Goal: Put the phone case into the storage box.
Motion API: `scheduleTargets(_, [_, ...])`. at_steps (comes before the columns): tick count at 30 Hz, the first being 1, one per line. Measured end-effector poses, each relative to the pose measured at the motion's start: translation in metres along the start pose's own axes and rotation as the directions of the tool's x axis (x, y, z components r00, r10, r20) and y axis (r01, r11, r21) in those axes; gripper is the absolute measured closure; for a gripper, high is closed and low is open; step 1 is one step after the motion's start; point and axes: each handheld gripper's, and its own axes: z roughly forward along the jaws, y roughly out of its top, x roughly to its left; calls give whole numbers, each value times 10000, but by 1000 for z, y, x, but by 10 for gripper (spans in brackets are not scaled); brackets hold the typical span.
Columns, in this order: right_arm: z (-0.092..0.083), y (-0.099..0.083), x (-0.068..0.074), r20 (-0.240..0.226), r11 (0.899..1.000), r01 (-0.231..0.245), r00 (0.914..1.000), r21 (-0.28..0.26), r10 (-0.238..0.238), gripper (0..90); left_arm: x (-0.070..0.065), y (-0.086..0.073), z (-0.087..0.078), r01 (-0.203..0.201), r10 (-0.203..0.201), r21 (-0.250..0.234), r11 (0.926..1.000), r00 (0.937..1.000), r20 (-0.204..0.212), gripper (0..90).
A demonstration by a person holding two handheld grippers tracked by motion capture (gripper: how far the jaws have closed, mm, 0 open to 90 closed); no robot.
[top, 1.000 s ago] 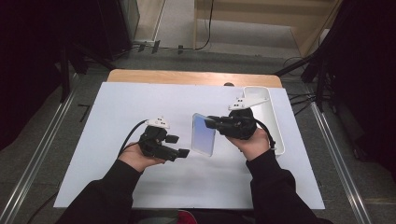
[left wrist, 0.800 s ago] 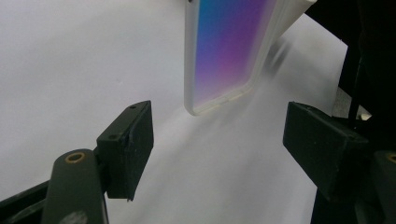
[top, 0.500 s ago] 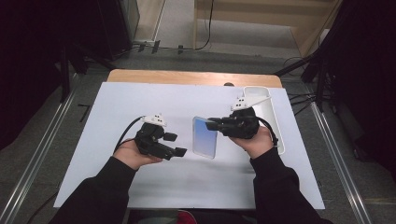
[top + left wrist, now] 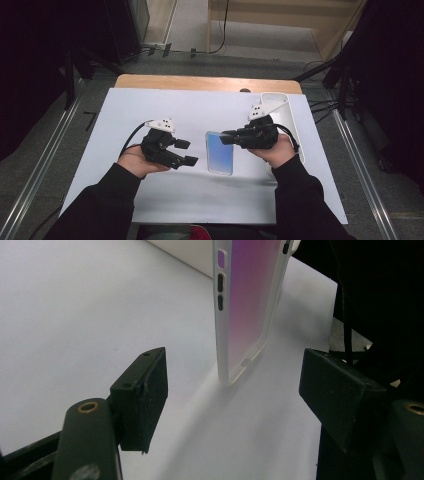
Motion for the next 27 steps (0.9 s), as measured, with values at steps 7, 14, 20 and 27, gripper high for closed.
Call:
scheduleTargets(7, [1, 0, 0, -361, 9996, 222, 9991, 179, -216, 773, -1, 6, -1, -133, 135, -54, 9999, 9991, 396, 273])
scheduleTargets(14, [1, 0, -1, -601, 9993, 314, 9977, 221, -300, 773, -2, 14, -2, -262, 263, -32, 9997, 9973, 681, 273])
scheduleTargets(20, [1, 3, -1, -727, 9984, 449, 9965, 351, -423, 773, 0, 18, -3, -151, 139, 156, 9998, 9970, 758, 273])
scheduleTargets(27, [4, 6, 0, -980, 9970, 602, 9937, 494, -551, 773, 1, 22, -2, -301, 296, 47, 9995, 9956, 885, 268])
